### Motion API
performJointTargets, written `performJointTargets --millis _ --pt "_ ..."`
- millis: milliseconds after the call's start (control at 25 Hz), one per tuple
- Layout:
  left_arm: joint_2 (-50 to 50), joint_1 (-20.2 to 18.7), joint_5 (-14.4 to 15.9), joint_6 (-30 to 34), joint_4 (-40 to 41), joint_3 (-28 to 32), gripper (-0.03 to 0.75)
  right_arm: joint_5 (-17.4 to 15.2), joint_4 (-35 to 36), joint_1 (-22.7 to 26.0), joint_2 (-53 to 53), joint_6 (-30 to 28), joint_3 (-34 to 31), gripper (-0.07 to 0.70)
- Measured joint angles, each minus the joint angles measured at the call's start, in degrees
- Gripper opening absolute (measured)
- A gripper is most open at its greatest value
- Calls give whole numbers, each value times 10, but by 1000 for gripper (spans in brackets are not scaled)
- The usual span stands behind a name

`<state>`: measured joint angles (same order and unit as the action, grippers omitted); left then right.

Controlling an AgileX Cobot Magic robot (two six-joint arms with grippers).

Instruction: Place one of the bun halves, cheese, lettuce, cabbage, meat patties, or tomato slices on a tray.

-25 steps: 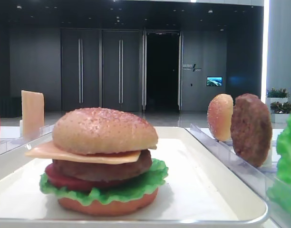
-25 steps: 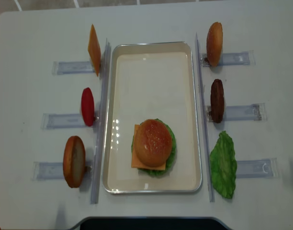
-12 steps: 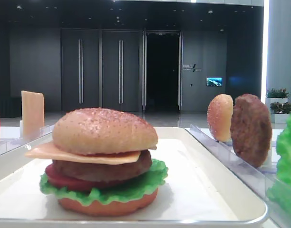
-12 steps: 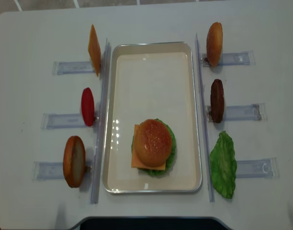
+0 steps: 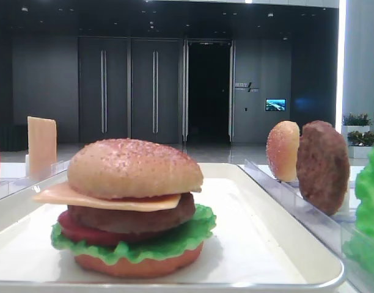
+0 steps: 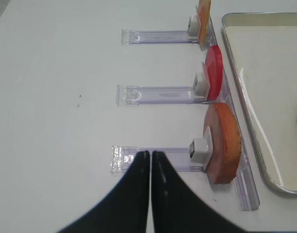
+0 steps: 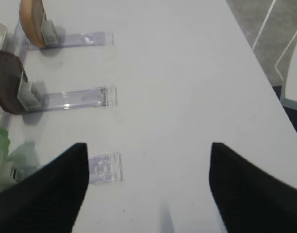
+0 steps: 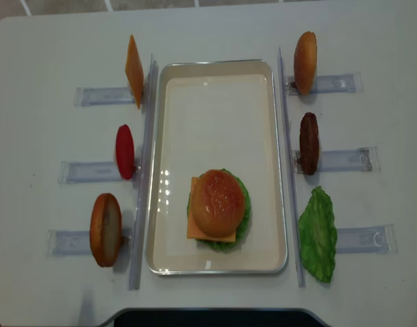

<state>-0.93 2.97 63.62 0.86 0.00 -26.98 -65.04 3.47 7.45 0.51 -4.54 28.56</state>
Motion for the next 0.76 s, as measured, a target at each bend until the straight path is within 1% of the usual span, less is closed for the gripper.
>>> performJointTargets --millis 200,760 --pt "0 0 0 0 0 0 0 0 -12 0 -9 21 0 523" --pt "0 0 0 0 0 0 0 -1 -12 0 -9 22 -1 523"
